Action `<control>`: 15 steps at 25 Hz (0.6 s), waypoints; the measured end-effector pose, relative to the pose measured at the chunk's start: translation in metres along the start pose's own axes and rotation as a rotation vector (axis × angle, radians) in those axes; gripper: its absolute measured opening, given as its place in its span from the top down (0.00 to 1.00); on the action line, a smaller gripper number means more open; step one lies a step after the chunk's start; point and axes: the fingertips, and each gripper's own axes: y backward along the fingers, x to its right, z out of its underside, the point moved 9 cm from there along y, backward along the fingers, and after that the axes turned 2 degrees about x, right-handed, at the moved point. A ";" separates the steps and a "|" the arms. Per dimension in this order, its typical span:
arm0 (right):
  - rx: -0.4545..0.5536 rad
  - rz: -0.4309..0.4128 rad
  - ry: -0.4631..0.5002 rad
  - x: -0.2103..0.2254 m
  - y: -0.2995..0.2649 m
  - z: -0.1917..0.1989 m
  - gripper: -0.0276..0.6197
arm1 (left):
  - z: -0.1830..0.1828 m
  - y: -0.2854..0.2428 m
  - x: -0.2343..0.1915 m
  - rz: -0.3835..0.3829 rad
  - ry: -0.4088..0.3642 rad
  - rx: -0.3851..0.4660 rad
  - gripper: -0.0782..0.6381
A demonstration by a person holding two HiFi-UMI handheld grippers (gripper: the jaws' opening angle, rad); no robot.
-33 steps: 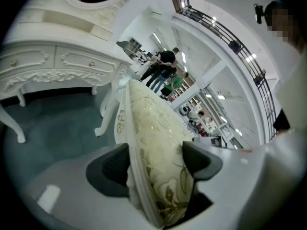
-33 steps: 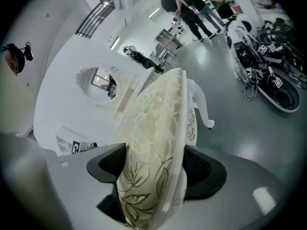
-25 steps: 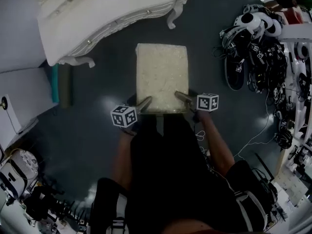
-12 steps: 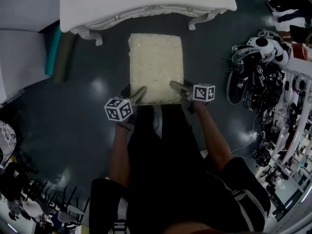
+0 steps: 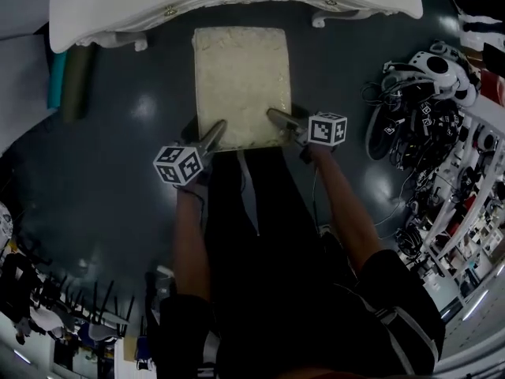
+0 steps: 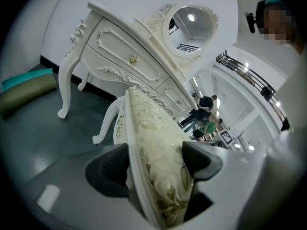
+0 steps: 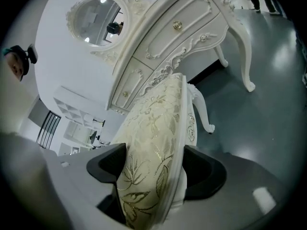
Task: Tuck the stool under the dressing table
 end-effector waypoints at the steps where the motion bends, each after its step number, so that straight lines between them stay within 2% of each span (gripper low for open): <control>1: -0.001 -0.002 0.003 0.010 -0.007 -0.005 0.38 | 0.000 -0.011 -0.007 -0.002 0.003 0.006 0.41; 5: -0.020 -0.006 -0.001 0.052 -0.027 -0.019 0.38 | 0.008 -0.052 -0.025 -0.020 0.023 0.017 0.41; 11: -0.020 -0.012 0.020 0.093 -0.061 -0.043 0.38 | 0.013 -0.095 -0.058 -0.035 0.071 0.056 0.41; 15: -0.033 -0.010 0.036 0.117 -0.076 -0.053 0.38 | 0.017 -0.120 -0.073 -0.036 0.065 0.073 0.41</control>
